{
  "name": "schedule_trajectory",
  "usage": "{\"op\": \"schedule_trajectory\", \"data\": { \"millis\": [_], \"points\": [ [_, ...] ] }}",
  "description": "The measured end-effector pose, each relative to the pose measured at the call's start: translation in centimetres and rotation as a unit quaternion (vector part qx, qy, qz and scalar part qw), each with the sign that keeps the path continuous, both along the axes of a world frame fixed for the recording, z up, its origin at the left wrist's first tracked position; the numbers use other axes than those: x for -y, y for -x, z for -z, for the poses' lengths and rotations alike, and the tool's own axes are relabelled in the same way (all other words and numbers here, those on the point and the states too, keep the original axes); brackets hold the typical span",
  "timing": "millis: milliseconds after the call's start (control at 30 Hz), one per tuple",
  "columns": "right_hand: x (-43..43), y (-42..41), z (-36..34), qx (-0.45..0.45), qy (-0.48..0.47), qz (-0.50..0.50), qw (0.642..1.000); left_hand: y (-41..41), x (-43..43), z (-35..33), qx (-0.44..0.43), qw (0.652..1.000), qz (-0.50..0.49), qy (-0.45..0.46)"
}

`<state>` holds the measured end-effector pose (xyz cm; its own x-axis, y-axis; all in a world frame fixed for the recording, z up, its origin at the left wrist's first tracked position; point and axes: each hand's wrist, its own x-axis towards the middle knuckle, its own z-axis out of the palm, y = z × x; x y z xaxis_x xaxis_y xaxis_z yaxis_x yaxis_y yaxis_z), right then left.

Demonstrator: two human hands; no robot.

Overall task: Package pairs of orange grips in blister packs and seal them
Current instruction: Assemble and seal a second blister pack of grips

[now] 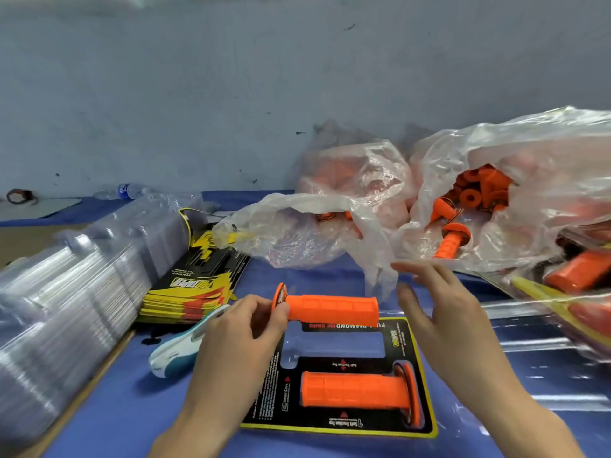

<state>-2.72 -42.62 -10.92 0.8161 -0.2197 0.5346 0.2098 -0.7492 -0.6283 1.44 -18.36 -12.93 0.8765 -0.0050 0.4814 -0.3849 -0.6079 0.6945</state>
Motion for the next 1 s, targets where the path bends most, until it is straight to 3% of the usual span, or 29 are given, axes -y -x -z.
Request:
{"op": "schedule_trajectory", "data": {
  "millis": [133, 300, 1000],
  "points": [
    [0.3, 0.0, 1.5, -0.015, 0.185, 0.061, 0.981, 0.2, 0.3, 0.6, -0.020, 0.999, 0.015, -0.030],
    [0.3, 0.2, 2.0, -0.067, 0.250, 0.066, 0.964, 0.3, 0.3, 1.5, -0.065, 0.997, -0.007, -0.050],
    [0.0, 0.3, 2.0, -0.108, 0.237, 0.030, 0.965, 1.0, 1.1, 2.2, -0.100, 0.989, -0.033, -0.106]
  ]
}}
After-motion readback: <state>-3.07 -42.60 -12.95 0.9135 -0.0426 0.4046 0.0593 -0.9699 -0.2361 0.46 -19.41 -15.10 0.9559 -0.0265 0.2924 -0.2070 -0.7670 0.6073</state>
